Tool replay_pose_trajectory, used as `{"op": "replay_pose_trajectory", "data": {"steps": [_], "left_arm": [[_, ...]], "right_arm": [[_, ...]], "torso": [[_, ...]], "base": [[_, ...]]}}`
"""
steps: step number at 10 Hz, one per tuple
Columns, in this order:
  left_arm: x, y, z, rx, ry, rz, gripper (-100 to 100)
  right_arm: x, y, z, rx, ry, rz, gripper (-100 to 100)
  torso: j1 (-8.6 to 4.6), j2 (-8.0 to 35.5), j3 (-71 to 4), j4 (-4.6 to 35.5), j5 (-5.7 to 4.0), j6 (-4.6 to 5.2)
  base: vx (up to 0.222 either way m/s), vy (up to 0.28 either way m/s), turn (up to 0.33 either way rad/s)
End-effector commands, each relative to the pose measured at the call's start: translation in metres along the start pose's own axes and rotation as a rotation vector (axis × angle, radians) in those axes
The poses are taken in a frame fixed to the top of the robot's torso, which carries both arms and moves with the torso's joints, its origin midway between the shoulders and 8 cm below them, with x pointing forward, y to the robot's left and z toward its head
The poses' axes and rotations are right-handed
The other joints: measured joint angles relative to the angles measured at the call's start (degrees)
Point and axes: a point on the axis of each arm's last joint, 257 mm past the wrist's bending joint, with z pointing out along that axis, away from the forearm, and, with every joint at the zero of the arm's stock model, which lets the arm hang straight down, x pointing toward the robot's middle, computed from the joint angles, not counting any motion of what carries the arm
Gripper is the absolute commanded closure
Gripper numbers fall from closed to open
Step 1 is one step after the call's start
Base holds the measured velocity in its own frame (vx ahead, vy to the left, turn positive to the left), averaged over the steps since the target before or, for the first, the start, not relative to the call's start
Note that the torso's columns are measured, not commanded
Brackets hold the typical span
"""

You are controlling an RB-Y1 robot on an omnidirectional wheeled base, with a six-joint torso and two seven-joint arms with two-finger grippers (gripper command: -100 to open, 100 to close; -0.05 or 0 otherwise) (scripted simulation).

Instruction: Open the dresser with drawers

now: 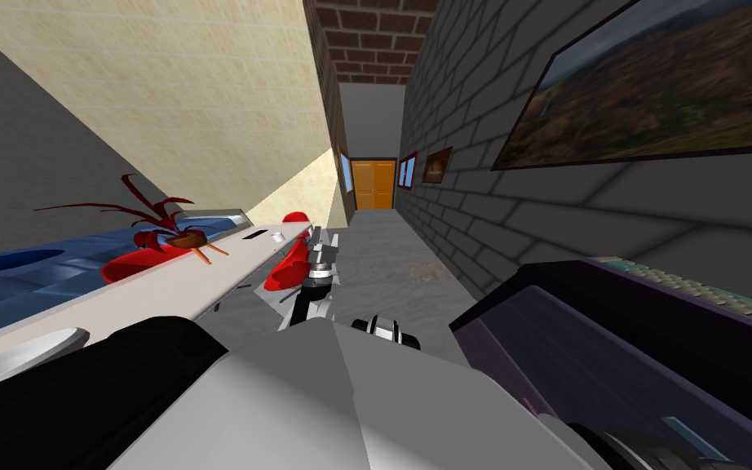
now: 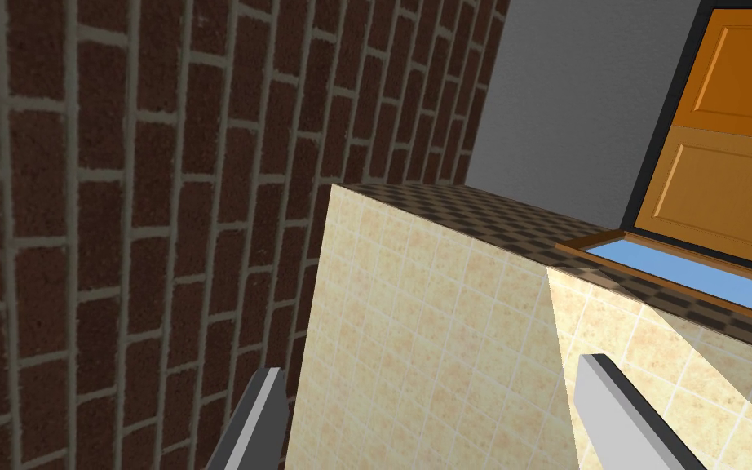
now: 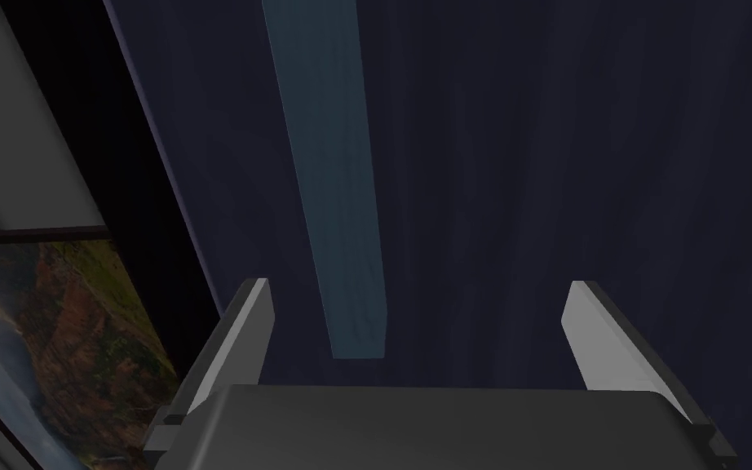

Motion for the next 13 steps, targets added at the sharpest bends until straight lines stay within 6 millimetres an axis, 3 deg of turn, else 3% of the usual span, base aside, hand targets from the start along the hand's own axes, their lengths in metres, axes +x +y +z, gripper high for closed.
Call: {"op": "replay_pose_trajectory", "data": {"steps": [1,11,13], "left_arm": [[0.0,0.0,0.0,0.0,0.0,0.0,0],[0.0,0.0,0.0,0.0,0.0,0.0,0],[0.0,0.0,0.0,0.0,0.0,0.0,0]], "right_arm": [[-0.018,-0.001,0.013,-0.029,0.001,0.081,-100],[-0.097,-0.024,0.06,-0.126,-0.031,0.396,-100],[-0.078,-0.024,0.065,-0.109,-0.034,0.368,-100]], "torso": [[-0.02,0.0,0.0,0.0,0.0,0.0],[-0.07,0.0,0.0,0.0,-0.02,0.0],[-0.13,-0.1,-0.1,0.0,-0.04,0.01]], "base": [[-0.068,0.043,-0.002],[-0.067,0.03,-0.003],[0.007,0.029,0.0]]}}
